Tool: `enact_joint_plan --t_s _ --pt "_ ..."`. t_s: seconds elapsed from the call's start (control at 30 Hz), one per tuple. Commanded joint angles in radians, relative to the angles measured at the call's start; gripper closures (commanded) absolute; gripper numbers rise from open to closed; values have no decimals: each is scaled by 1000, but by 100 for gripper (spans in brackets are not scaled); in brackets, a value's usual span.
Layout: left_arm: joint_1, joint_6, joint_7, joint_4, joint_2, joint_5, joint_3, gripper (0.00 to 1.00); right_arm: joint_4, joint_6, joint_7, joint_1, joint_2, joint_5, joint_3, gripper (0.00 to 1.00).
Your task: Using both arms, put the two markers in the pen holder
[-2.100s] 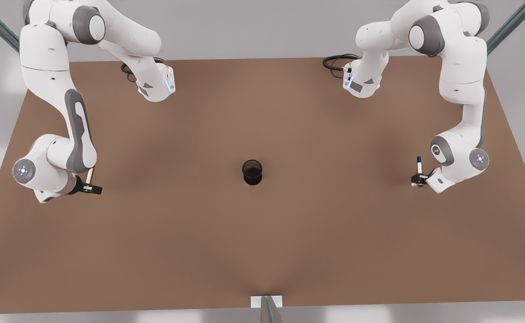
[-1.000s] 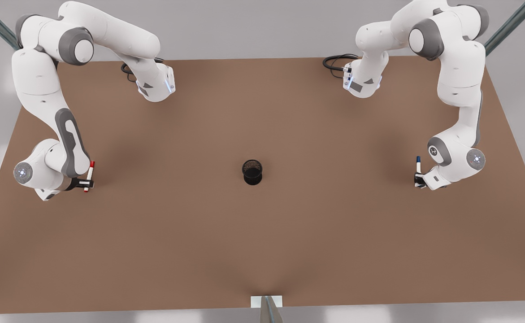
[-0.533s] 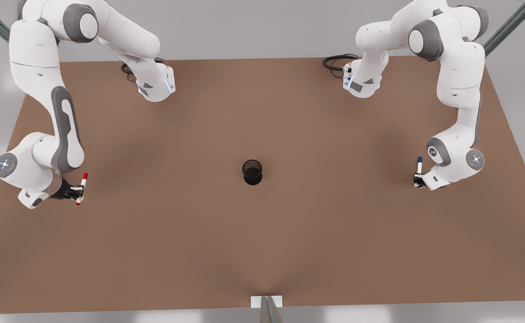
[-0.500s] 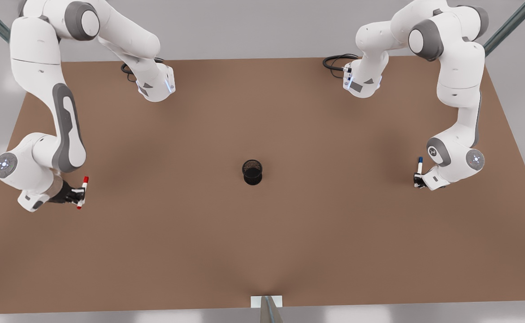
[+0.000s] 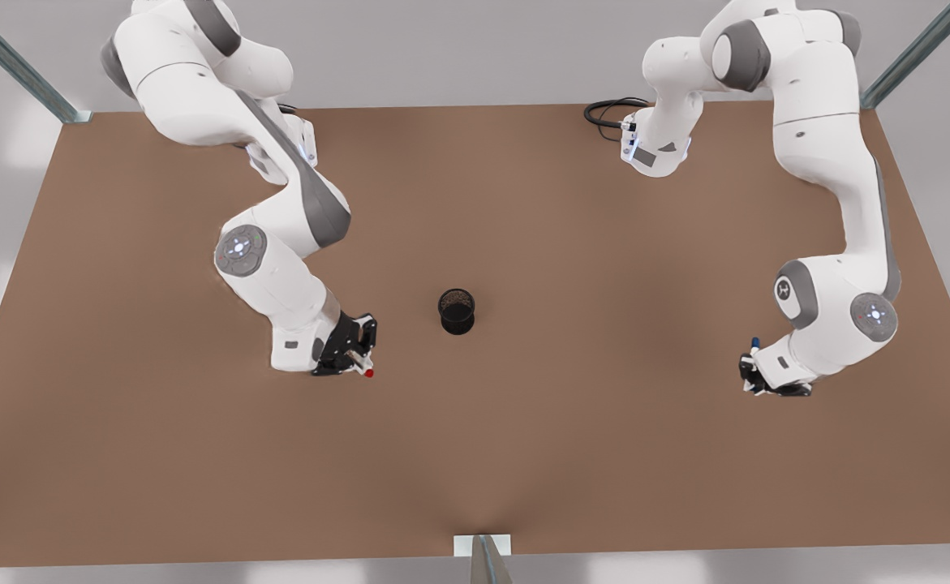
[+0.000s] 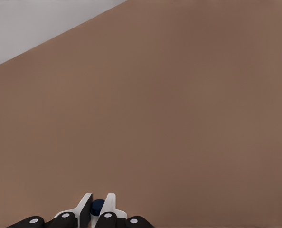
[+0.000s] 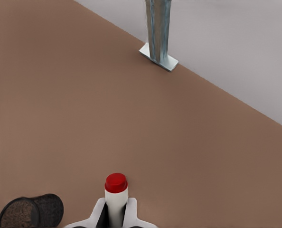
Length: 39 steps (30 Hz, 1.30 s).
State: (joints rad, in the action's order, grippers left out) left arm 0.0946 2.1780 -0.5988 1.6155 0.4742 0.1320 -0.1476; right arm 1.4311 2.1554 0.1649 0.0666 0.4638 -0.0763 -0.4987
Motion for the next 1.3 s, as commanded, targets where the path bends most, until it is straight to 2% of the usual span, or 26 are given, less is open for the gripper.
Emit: enact_joint_plan --t_s 0.0,0.13,0.23,0.33,0.37,0.43,0.57,0.63,0.77,0.97,1.07,1.1,1.13,1.2,1.23,1.27 --pt "25 -204 329 -29 -12 -12 3 79 -31 26 -685 79 29 -69 2 75" --pt "112 -253 481 -115 -12 7 5 79 -26 199 -881 191 67 -155 2 75" --pt "177 -248 629 -155 1 162 19 79 6 265 -955 232 82 -184 3 75" --pt "189 -231 634 -169 20 270 26 79 112 293 -963 229 35 -188 0 75" --pt "189 -231 629 -170 20 294 26 79 213 370 -969 216 -4 -200 -1 75" --pt "189 -231 628 -172 35 294 26 79 296 437 -975 217 -24 -212 -1 75" --pt "188 -216 626 -170 50 294 42 79 310 517 -1098 228 6 -362 -1 75" --pt "186 -214 616 -170 50 294 42 79 321 558 -1212 223 36 -537 0 75" --pt "183 -210 599 -170 64 294 42 79 367 606 -1387 220 56 -741 0 75" --pt "180 -210 591 -170 66 293 40 79 373 607 -1438 237 58 -749 -4 75" --pt "180 -210 591 -170 72 293 40 79 431 609 -1486 231 62 -842 -4 73" --pt "180 -210 591 -170 72 293 40 79 440 609 -1495 232 75 -866 -4 58" --pt "180 -205 591 -170 77 293 40 79 440 606 -1510 232 88 -884 -4 0" --pt "180 -204 591 -170 77 294 40 79 430 583 -1506 217 35 -870 -15 0" --pt "180 -204 591 -170 77 294 40 79 422 477 -1495 138 -19 -815 -108 0" --pt "180 -204 593 -170 77 294 40 79 342 270 -1455 -22 -24 -743 -312 0"
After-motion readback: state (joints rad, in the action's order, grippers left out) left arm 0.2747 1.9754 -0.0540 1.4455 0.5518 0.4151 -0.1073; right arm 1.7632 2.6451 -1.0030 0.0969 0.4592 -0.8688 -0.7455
